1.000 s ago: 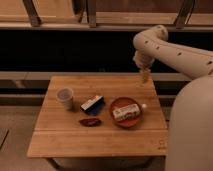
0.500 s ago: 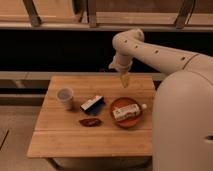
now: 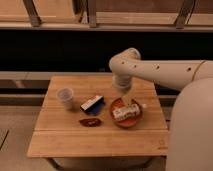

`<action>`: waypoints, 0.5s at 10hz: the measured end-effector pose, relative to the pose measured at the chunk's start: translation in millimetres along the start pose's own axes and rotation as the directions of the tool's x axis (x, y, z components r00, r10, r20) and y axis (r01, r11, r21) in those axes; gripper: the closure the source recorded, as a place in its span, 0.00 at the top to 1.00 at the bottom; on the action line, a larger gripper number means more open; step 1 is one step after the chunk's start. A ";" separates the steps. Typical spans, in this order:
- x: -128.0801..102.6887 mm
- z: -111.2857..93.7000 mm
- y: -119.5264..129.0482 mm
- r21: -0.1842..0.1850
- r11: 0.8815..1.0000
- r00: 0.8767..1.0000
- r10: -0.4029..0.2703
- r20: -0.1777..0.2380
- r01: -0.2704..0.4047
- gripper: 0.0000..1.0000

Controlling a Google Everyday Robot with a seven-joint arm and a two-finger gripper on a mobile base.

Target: Move the arm in a circular motion

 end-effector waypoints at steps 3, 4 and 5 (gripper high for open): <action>66.3 -4.2 22.7 0.045 0.975 0.970 0.221 -0.103 -0.218 0.80; 89.2 -9.4 17.9 0.067 0.962 0.952 0.272 -0.136 -0.265 0.80; 109.9 -17.1 4.7 0.089 0.952 0.937 0.303 -0.173 -0.291 0.80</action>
